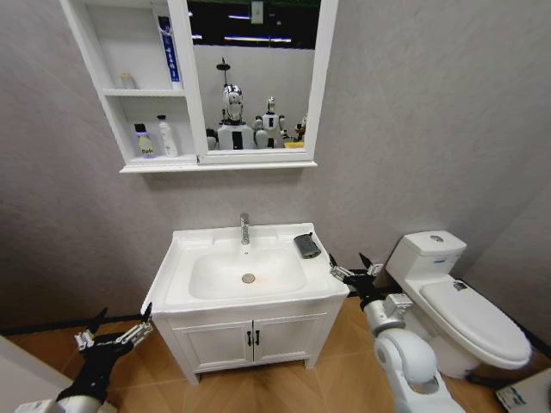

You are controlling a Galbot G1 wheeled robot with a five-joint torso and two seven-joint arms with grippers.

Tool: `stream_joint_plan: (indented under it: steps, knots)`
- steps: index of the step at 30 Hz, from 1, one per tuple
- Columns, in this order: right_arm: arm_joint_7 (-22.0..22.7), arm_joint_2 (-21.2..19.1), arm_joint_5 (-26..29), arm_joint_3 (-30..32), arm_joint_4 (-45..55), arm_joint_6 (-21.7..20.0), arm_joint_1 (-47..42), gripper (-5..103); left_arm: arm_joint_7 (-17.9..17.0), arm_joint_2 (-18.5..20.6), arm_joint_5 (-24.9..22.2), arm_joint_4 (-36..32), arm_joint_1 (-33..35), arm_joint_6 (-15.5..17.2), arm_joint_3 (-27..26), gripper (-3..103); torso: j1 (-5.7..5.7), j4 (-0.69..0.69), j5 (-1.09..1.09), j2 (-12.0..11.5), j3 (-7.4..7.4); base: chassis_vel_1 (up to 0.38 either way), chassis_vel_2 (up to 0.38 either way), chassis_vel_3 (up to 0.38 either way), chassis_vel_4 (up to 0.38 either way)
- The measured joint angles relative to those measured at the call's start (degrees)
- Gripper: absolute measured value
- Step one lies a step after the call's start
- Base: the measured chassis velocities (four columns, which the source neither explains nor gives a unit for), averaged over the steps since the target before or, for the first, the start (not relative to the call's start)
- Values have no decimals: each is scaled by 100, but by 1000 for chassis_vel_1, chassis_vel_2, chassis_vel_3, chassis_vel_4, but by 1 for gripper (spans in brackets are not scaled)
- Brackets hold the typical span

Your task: Move facial cleanser and shampoo from washbasin to cabinet, then wipe washbasin with towel.

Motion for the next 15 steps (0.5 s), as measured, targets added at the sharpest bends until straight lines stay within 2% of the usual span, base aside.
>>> stream_joint_plan:
  steps: [6, 15]
  knots:
    - [5, 2, -59, -5, -10, -149, 3, 100, -6, 12, -9, 9, -13, 7, 0, 100, 0, 1, 0, 0, 0, 0, 0, 0, 0]
    - [-192, -14, -157, 67, -111, -131, 9, 100, -11, 19, -17, 14, -21, 13, 0, 100, 0, 1, 0, 0, 0, 0, 0, 0, 0]
